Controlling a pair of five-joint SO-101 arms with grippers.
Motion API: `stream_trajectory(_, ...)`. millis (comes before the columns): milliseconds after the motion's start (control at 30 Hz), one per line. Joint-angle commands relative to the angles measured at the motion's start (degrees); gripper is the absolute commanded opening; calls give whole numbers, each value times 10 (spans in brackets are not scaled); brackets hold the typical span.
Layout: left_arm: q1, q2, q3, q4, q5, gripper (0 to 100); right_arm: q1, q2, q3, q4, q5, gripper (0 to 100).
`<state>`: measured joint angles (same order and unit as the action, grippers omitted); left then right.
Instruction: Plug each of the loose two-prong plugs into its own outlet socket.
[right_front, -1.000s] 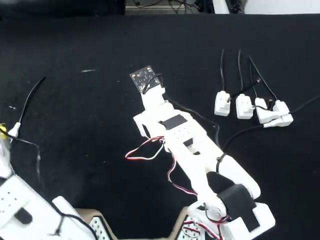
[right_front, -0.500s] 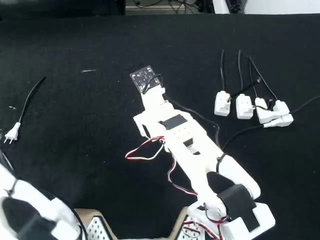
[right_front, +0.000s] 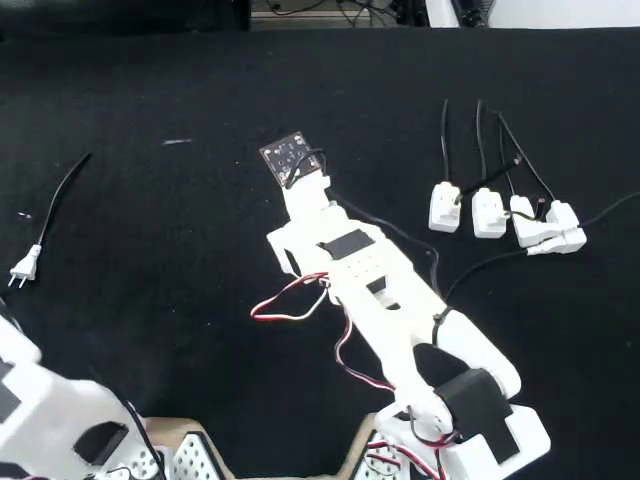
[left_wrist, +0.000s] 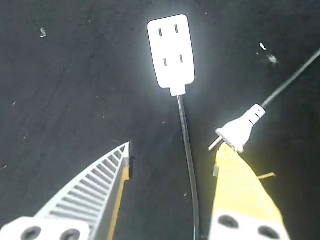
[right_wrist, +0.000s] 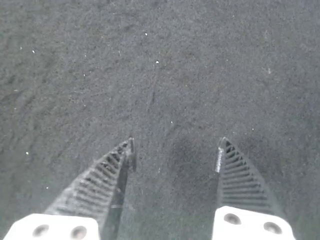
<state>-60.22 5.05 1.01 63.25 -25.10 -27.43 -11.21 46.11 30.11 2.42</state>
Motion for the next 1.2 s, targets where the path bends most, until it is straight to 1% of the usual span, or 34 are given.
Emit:
stream_trajectory(0,5,39,-101,-7,1,271,-9,-29,-2,0,-1,244)
stream_trajectory(67,7,72,-145,-4,3,271,-9,-29,-2,0,-1,244)
stream_trajectory(200,2,137,-216,-3,43,273,-9,-29,-2,0,-1,244)
stream_trajectory(300,1,180,-247,-2,60,274,-9,-29,-2,0,-1,244)
stream_trajectory(500,7,245,-326,47,67,275,-9,-29,-2,0,-1,244)
stream_trajectory(767,17,347,-458,54,119,275,-9,-29,-2,0,-1,244)
stream_trajectory(900,35,394,-487,55,118,275,-9,-29,-2,0,-1,244)
stream_trajectory(1167,65,444,-506,50,119,275,-9,-29,-2,0,-1,244)
